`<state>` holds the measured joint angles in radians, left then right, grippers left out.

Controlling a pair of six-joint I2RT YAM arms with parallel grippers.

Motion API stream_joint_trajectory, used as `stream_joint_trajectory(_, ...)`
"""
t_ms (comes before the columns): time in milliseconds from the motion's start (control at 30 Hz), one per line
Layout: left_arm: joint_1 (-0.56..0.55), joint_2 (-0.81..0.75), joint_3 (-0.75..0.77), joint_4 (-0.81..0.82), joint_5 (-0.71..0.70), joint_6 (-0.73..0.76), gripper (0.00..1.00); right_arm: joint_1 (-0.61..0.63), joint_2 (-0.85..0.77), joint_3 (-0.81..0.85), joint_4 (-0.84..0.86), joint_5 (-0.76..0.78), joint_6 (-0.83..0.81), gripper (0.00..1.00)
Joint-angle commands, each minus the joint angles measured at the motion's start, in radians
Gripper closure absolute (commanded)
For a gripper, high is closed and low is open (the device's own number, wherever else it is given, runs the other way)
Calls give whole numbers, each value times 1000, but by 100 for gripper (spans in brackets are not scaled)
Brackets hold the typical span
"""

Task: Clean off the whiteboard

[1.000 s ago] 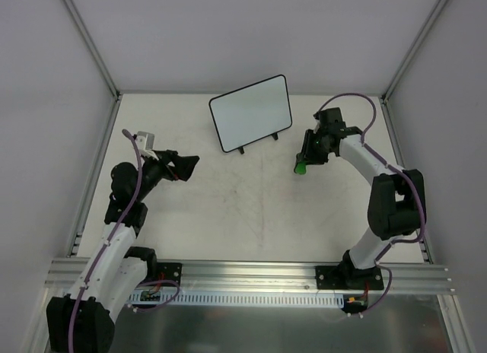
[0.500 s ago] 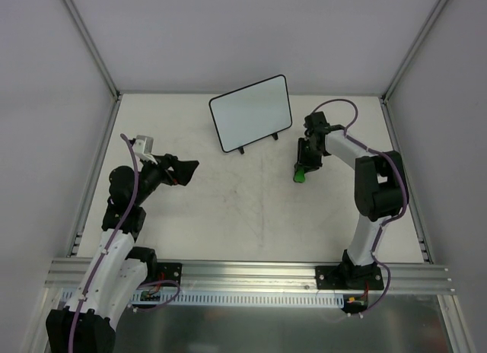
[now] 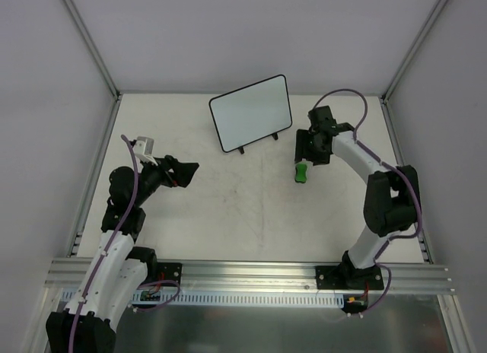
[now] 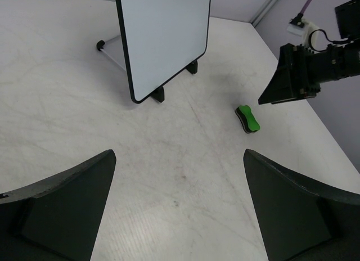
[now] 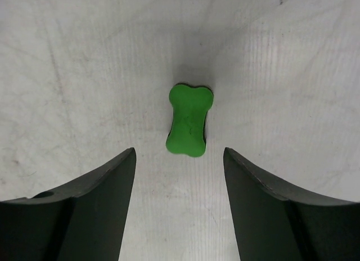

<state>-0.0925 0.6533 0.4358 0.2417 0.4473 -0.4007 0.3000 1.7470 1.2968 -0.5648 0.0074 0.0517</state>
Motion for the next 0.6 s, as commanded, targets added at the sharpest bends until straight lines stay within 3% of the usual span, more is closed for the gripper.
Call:
stream_joint_trajectory(0, -6, -37, 26, 5, 39, -1, 1, 16, -179, -34, -9, 40, -3, 33)
stream_joint_trajectory(100, -6, -67, 29, -10, 44, -4, 1, 30, -346, -105, 67, 31, -3, 32)
stream_joint_trajectory(433, -4, -101, 6, -81, 56, -49, 1, 30, -898, -592, 417, -67, -43, 31)
stream_joint_trajectory(567, -4, -228, -38, -122, 13, -44, 1, 31, -1198, -741, 477, -29, -93, 27)
